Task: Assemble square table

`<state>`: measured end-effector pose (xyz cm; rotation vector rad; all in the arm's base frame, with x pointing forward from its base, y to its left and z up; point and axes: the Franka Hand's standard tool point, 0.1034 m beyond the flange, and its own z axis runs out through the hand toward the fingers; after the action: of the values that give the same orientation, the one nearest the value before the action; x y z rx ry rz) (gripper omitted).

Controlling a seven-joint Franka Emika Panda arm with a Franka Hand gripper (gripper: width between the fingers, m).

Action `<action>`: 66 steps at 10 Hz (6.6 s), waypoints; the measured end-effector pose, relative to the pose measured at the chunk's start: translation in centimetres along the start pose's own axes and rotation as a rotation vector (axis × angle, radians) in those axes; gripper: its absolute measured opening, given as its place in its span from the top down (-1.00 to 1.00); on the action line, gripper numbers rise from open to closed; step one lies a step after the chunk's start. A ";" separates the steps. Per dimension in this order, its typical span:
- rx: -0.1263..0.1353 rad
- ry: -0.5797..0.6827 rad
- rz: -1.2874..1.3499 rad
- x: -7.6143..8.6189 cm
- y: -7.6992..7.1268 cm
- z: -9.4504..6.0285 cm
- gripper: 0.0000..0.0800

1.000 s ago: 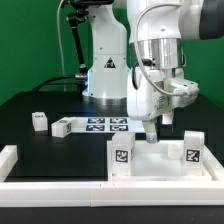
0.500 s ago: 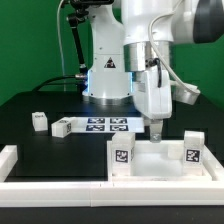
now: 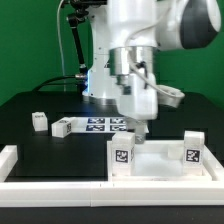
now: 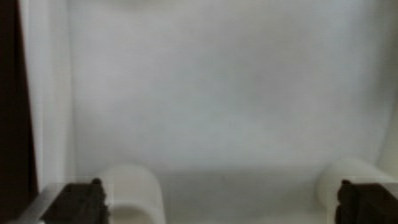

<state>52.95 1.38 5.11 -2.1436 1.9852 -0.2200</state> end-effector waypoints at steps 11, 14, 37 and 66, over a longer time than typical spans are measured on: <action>-0.030 -0.047 0.063 -3.1 1.3 1.4 -0.62; -0.090 -0.177 0.109 -3.2 1.9 0.4 -0.62; -0.228 -0.211 0.081 -4.7 4.5 3.5 0.86; -0.125 -0.089 -2.412 3.7 -3.5 4.3 0.86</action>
Offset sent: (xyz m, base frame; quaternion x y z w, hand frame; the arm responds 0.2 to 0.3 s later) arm -0.0087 0.0210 -0.0280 0.0168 -0.0403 0.0901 0.9950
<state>57.70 -1.79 1.76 -2.8918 -1.4228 -0.2175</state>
